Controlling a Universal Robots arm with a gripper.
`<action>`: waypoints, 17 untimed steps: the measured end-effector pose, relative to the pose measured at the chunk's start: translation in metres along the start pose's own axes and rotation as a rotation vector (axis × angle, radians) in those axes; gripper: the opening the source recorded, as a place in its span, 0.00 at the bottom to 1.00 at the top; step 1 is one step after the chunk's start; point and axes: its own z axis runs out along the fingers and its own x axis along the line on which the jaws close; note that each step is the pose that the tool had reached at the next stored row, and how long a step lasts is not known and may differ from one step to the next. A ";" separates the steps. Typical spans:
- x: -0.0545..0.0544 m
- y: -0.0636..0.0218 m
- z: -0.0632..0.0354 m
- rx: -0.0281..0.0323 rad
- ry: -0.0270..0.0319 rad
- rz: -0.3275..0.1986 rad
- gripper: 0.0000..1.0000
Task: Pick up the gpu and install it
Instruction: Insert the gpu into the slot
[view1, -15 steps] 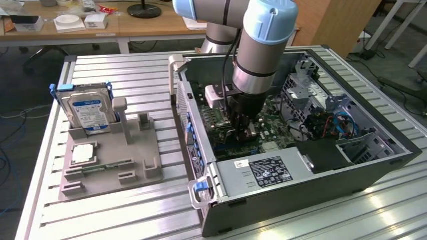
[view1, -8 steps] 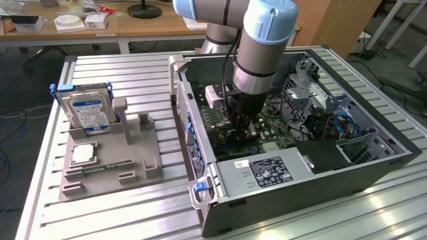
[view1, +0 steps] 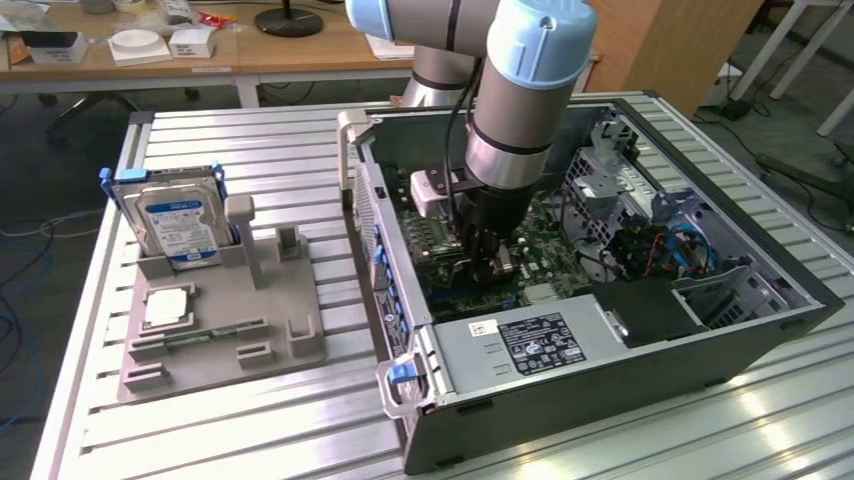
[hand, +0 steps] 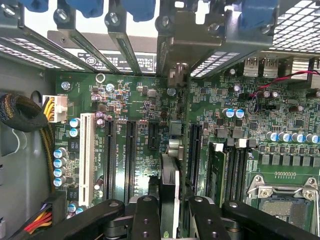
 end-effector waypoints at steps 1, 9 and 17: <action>0.000 0.0000 0.0000 0.0000 0.0000 0.000 0.27; 0.000 0.0000 -0.0018 -0.0001 0.0001 0.000 0.34; 0.000 0.0003 -0.0126 0.0025 0.0000 0.000 0.34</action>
